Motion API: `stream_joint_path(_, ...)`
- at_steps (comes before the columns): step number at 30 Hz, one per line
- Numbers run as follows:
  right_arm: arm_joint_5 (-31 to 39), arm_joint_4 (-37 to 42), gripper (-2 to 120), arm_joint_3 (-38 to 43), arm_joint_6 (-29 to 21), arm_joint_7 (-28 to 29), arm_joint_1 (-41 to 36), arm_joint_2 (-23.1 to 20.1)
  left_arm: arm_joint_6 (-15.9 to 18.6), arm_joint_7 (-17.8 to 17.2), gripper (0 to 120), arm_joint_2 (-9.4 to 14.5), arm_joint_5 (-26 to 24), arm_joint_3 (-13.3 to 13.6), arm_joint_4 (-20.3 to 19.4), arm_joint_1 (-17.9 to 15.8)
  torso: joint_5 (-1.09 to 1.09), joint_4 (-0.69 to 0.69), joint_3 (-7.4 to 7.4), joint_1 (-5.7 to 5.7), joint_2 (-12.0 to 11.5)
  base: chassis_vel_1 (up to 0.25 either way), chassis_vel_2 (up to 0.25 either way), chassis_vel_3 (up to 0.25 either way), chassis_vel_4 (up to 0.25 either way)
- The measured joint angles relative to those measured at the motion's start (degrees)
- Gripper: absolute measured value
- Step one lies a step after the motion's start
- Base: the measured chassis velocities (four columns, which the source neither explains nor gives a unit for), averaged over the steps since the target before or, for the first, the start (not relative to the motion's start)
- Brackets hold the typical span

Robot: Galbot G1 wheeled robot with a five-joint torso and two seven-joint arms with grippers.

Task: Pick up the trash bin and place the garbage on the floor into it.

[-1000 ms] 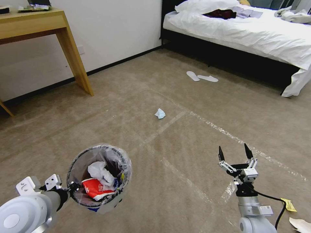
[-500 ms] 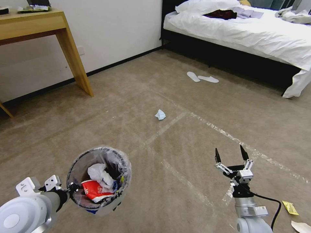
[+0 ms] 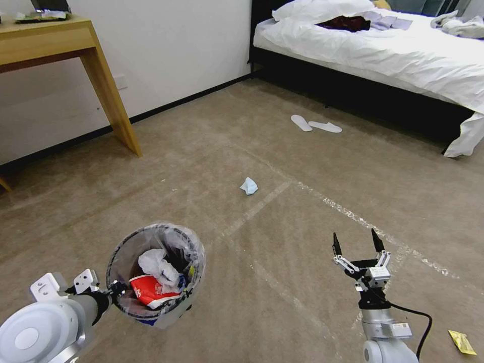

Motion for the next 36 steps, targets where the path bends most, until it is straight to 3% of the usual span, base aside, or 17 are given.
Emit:
stream_joint_path(9,-0.23,-0.42,100,-0.06,0.23,0.08,0.34,0.29,0.16,-0.09,0,0.22,-0.54,-0.88,-0.20,0.46,0.00,0.00,0.00,0.00,0.00,-0.105,0.101,0.105,-0.114)
stream_joint_path(36,-0.45,-1.00,100,0.08,0.85,-0.56,0.53,0.32,0.03,-0.36,0,0.00,-0.08,0.01,0.06,0.26,-0.01,0.00,0.01,-0.01,0.00,-0.144,0.141,0.152,-0.149)
